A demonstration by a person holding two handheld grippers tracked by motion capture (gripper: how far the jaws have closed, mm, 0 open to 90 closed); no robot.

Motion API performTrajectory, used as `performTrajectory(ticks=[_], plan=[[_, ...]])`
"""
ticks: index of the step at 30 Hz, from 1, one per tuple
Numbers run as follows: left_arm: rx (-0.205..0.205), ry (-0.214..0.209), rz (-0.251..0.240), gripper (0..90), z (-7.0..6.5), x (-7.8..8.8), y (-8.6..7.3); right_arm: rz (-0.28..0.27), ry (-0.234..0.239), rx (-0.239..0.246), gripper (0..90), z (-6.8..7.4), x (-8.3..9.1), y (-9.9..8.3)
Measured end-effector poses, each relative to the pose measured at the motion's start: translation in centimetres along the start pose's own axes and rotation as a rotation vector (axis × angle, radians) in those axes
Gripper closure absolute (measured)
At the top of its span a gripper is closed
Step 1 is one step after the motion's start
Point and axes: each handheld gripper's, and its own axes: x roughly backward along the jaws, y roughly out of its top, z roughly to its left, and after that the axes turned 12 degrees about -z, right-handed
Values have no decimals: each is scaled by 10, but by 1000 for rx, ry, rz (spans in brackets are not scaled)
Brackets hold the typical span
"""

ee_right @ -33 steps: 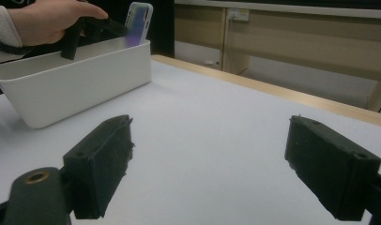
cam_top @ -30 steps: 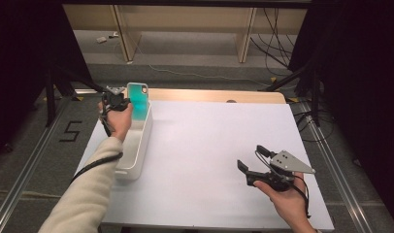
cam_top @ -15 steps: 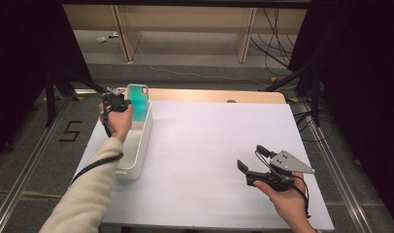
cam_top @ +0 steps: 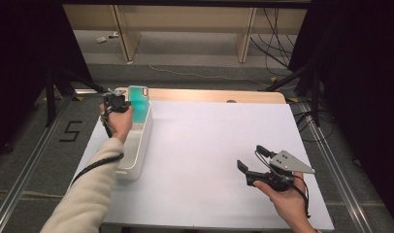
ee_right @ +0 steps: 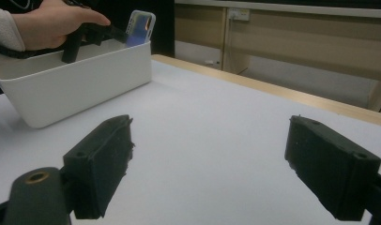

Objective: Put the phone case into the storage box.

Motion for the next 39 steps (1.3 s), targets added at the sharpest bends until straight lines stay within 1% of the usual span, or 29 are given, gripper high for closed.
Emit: performTrajectory(ticks=[1, 2, 5, 8, 11, 12, 13, 15, 18, 19, 20, 21, 22, 23, 25, 26, 27, 28, 29, 30, 33, 34, 36, 37, 39], plan=[[-1, 1, 0, 872, 0, 0, 0, -5, -3, 0, 163, 0, 0, 0], [-1, 0, 1, 870, 0, 0, 0, 5, 1, 1, 162, 0, 0, 0], [-6, -1, 4, 866, 0, 0, 0, -7, 3, -5, 163, 0, -1, -1], [-12, -5, 6, 848, -1, 0, 0, -7, 3, -3, 162, 0, -1, -1], [-17, -18, -4, 760, -2, 2, 2, -3, -1, -1, 162, 0, 0, -1], [-22, -23, -10, 726, -4, 3, 3, 0, 0, -10, 162, 0, 0, 0], [-30, -28, -14, 695, -4, 4, 4, -2, -1, -6, 162, 0, -1, -1], [-40, -24, -32, 639, -5, 7, 6, -3, 1, -5, 162, 0, -1, -1], [-37, -43, -48, 567, -5, 12, 11, 1, -1, -9, 162, 0, 0, -1], [-46, -47, -58, 534, -5, 14, 13, 1, -1, -9, 162, 0, 0, -1], [-43, -40, -59, 499, -6, 17, 14, 4, 5, -7, 162, 0, 0, -1], [-41, -44, -68, 474, -5, 19, 15, 2, 6, -7, 162, -1, 0, -1], [-34, -54, -77, 454, -5, 22, 16, 8, -4, -4, 162, -1, 0, -1], [-31, -58, -84, 426, -4, 24, 17, 8, -4, -7, 162, -1, 0, -1], [-36, -83, -86, 355, -4, 29, 19, 10, -5, -7, 162, -1, 0, -1], [-31, -96, -81, 323, -4, 32, 20, 11, -4, -6, 162, -1, 0, -1], [-25, -119, -74, 289, -3, 35, 21, 9, -4, -5, 162, -1, 0, -1], [-25, -128, -72, 260, -2, 37, 21, -1, -1, -12, 162, -1, -1, -1], [-27, -136, -73, 239, -1, 40, 22, -1, -10, -3, 162, -1, 0, -1], [-31, -143, -77, 226, -1, 44, 23, 10, 0, -8, 162, -1, 0, -1], [-40, -160, -84, 176, 1, 52, 24, 6, -4, -7, 162, -1, 0, -1], [-41, -171, -89, 166, 2, 57, 25, 6, -4, -7, 162, -1, 0, -1], [-42, -178, -101, 155, 2, 62, 26, 7, 1, -11, 162, -1, 0, -1], [-44, -181, -110, 153, 3, 66, 27, 6, -6, -5, 162, -1, 0, -1], [-31, -207, -117, 151, 4, 73, 26, 7, -1, -8, 162, -2, 0, -1]])
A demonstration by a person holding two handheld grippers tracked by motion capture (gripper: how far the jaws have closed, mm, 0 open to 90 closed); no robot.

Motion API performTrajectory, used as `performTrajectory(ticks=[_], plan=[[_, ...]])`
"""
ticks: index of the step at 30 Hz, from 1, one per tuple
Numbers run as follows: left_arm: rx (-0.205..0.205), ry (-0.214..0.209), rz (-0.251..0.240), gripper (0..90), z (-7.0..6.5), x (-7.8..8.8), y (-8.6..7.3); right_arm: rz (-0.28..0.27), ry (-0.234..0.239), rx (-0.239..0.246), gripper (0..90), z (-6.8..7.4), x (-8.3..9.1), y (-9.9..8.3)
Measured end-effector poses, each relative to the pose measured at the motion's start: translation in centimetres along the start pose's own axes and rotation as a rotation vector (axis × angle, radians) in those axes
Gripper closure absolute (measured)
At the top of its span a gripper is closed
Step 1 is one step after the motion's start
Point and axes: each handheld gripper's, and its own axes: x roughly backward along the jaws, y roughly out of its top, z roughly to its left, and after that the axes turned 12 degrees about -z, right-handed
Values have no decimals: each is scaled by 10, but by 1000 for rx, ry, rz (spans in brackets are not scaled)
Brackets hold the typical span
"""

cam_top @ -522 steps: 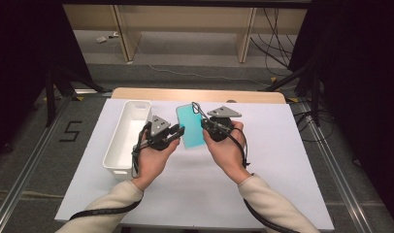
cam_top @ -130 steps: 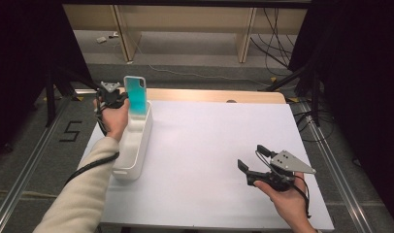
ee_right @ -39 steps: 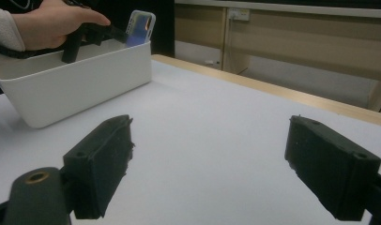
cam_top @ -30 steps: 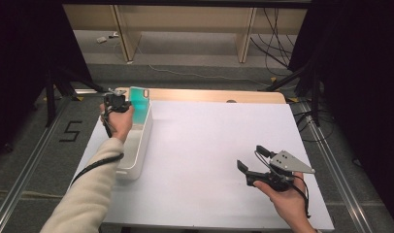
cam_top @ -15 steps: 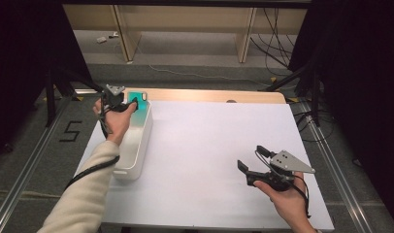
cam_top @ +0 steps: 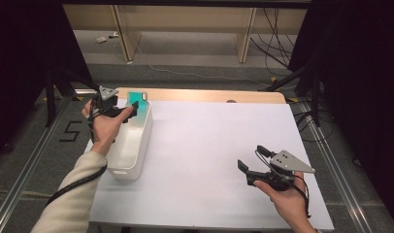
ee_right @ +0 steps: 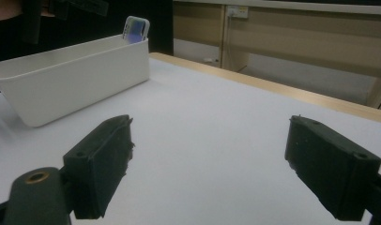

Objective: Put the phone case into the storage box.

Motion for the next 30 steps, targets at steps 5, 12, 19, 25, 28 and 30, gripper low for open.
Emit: performTrajectory(ticks=[5, 12, 19, 25, 28, 30], plan=[[39, -60, -24, 148, -3, 16, -3, -1, -8, 6, 162, 0, 0, 0], [27, -105, -73, 142, -9, 40, -7, -10, -15, 5, 162, -1, 0, 0], [25, -153, -93, 139, -15, 57, -16, -21, -5, -6, 162, -1, -1, -1], [5, -172, -108, 128, -18, 72, -19, -20, -5, -8, 162, -1, -1, -1], [10, -180, -110, 125, -18, 78, -19, -19, -5, -7, 161, -1, -1, -1], [2, -190, -120, 125, -19, 83, -20, -8, -16, 1, 162, -1, 0, 0]])
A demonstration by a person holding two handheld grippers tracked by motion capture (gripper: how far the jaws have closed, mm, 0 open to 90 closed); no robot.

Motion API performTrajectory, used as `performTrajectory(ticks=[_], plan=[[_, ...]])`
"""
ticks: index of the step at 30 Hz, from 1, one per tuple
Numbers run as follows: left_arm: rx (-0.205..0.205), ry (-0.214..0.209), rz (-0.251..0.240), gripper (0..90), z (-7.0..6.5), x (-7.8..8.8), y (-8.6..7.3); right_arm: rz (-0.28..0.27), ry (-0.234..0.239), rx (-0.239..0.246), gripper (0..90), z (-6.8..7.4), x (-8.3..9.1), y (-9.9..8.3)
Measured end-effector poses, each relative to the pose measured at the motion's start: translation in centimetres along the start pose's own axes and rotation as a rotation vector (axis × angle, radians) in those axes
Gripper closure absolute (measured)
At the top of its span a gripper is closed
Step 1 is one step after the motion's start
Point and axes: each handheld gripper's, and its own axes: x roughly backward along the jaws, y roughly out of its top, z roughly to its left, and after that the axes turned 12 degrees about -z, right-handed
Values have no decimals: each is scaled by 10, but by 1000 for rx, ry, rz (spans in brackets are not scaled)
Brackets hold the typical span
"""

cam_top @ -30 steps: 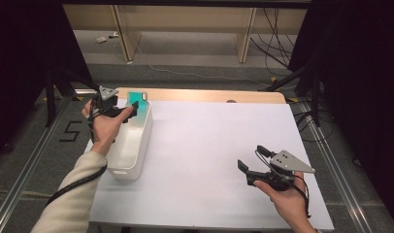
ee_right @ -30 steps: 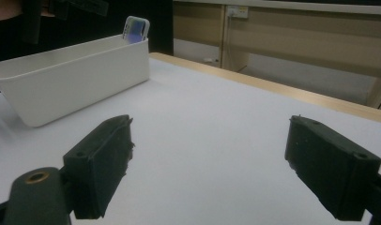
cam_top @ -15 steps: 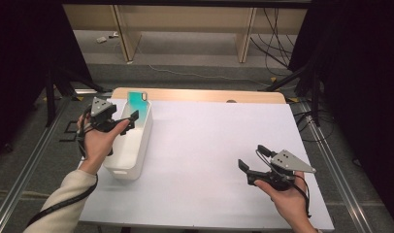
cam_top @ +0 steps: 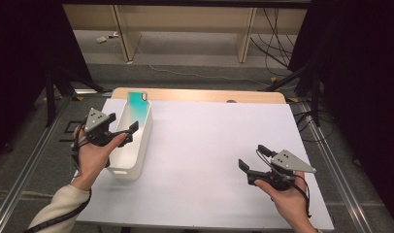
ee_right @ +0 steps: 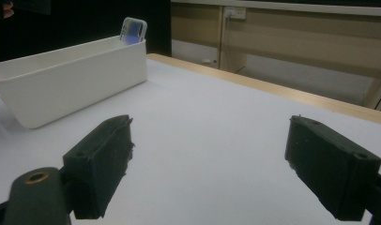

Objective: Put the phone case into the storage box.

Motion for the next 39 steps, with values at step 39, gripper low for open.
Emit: performTrajectory(ticks=[39], plan=[[-43, -136, -14, 106, -25, 50, -27, 11, 7, 5, 161, 1, 0, 0]])
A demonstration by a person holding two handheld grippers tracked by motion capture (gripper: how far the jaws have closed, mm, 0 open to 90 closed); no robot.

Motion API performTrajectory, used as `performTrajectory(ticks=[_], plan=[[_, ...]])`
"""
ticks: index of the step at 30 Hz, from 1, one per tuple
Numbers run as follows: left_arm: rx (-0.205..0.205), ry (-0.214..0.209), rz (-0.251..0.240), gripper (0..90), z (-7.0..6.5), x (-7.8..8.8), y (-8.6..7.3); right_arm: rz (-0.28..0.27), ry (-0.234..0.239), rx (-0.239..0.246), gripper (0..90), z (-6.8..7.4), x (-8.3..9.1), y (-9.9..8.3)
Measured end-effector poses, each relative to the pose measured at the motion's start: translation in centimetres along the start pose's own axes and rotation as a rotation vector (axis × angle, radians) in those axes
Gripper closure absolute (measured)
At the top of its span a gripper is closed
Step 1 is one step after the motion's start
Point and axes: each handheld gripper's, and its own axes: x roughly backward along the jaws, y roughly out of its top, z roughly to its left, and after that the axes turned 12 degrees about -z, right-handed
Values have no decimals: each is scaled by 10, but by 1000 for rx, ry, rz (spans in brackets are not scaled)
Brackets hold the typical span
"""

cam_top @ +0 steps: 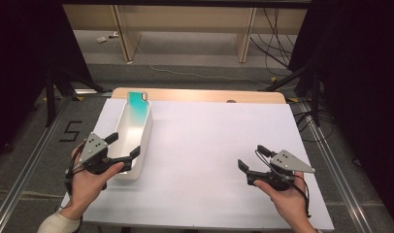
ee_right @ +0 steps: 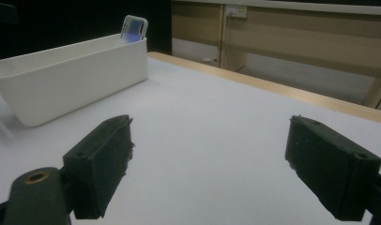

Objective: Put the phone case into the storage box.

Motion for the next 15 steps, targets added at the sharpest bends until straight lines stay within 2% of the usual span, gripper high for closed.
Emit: performTrajectory(ticks=[9, 14, 15], plan=[[3, -12, 2, 107, -4, 7, -8, -8, 2, -15, 161, 0, -1, 0], [10, -14, -2, 108, -5, 8, -12, -1, 4, -14, 161, 0, 0, 0], [3, -17, 1, 109, -5, 9, -13, -2, -2, 2, 161, -1, 0, 0]])
